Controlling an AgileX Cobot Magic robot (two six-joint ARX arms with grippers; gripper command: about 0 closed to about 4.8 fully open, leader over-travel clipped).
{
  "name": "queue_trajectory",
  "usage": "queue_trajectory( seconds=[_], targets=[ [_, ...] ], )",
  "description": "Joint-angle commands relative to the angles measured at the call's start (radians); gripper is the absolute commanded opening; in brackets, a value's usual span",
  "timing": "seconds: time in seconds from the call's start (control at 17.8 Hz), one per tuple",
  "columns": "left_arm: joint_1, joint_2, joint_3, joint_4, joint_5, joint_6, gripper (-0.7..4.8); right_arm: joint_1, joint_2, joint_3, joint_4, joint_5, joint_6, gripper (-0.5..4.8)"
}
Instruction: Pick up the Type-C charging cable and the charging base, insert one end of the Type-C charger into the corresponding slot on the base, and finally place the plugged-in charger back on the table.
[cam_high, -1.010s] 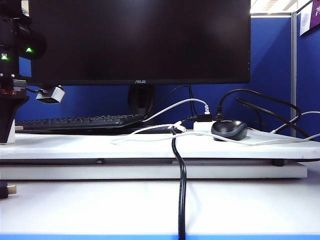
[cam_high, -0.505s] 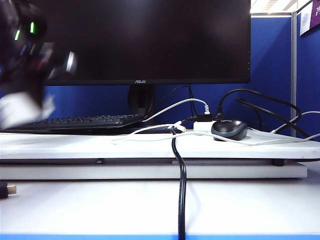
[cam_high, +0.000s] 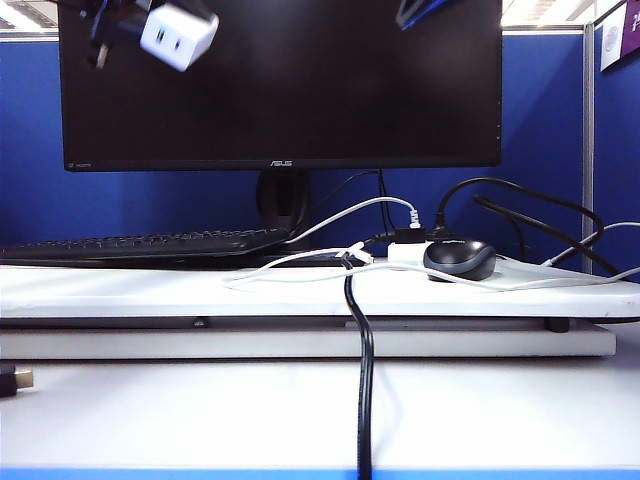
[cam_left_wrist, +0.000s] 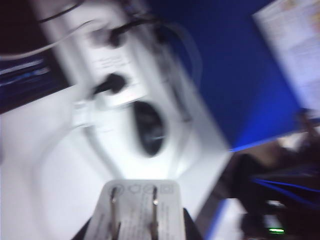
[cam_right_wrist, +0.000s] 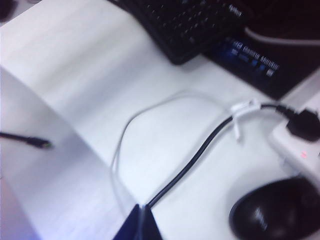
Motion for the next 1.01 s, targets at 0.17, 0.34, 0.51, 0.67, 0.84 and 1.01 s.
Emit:
queue_trajectory(
  seconds=[0.17, 0.34, 0.51, 0.67, 0.84, 1.01],
  targets=[
    [-0.001, -0.020, 0.006, 0.076, 0.115, -0.134, -0.06, -0.001, 0.179, 0.093, 0.033, 0.061, -0.182, -0.01],
    [-0.001, -0.049, 0.006, 0.105, 0.118, -0.178, -0.06, -0.013, 0.314, 0.169, 0.014, 0.160, -0.303, -0.01],
    [-0.001, -0.086, 0.006, 0.176, 0.119, -0.235, -0.06, -0.040, 0.434, 0.213, 0.007, 0.160, -0.378, 1.07],
    [-0.001, -0.114, 0.007, 0.225, 0.119, -0.278, -0.06, -0.051, 0.502, 0.216, 0.021, 0.152, -0.440, 1.82],
    [-0.001, -0.133, 0.007, 0.246, 0.115, -0.293, -0.06, -0.051, 0.570, 0.216, 0.056, 0.152, -0.462, 1.81],
    [-0.001, -0.137, 0.007, 0.253, 0.115, -0.294, -0.06, -0.052, 0.612, 0.217, 0.134, 0.150, -0.461, 1.66]
  ],
)
